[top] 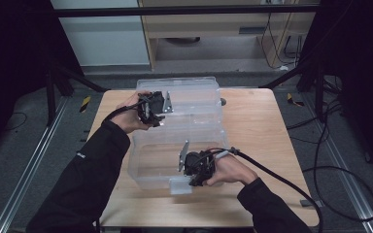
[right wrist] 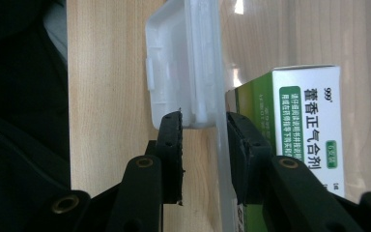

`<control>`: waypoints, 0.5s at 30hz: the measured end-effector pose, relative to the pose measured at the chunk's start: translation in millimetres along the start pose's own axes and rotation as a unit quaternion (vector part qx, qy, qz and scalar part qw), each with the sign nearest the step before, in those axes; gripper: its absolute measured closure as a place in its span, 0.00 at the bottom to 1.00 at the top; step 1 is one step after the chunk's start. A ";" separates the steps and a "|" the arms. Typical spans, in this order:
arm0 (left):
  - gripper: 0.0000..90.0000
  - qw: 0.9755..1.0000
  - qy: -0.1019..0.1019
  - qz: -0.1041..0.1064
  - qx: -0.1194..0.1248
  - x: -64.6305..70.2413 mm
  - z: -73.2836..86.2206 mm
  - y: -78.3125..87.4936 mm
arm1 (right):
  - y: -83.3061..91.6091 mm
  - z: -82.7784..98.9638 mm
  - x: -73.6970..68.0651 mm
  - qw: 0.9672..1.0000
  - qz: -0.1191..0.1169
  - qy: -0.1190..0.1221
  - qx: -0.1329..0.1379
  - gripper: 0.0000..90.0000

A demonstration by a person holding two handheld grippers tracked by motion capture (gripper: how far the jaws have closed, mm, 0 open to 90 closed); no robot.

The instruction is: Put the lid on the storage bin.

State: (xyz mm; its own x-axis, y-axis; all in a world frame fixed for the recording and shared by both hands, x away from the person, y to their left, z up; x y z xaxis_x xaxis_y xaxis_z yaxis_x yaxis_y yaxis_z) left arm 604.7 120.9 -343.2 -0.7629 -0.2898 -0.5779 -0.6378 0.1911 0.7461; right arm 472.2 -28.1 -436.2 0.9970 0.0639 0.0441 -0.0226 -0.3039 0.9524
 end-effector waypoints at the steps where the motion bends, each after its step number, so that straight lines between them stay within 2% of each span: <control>1: 0.51 1.000 0.000 0.002 -0.002 0.5 0.3 -1.3 | 0.0 0.0 -0.1 1.000 0.001 0.000 0.000 0.76; 6: 0.56 1.000 -0.001 0.002 -0.005 1.6 0.3 -2.9 | -0.1 0.1 0.0 1.000 0.001 0.000 0.001 0.76; 8: 0.59 1.000 -0.009 0.003 -0.005 0.3 -1.0 -2.4 | 0.0 0.1 0.1 1.000 0.000 0.001 0.001 0.76; 9: 0.60 1.000 -0.003 0.006 -0.006 1.4 -0.9 -2.5 | -0.1 0.0 0.0 1.000 0.001 0.000 0.000 0.76; 11: 0.63 1.000 -0.014 0.005 -0.012 1.1 -1.8 -2.5 | 0.0 0.0 0.0 1.000 0.000 0.001 0.000 0.76; 15: 0.70 1.000 -0.024 0.009 -0.018 3.3 -3.7 -2.6 | -0.1 -0.1 0.0 1.000 0.001 0.001 0.000 0.76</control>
State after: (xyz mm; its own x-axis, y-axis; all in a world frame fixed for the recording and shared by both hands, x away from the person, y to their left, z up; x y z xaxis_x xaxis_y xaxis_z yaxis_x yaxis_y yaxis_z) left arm 604.2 116.0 -345.9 -0.7787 -0.2410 -0.5793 -0.6207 0.1607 0.7674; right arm 472.2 -28.0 -436.3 0.9968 0.0650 0.0460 -0.0241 -0.3042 0.9523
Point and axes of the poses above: each handheld gripper's, and its own axes: y roughly backward along the jaws, z roughly out of its underside, x roughly to its right, the point moved 4 cm from there along -y, roughly forward along the jaws, and after that the axes turned 7 degrees about y, right-handed, at the moved point
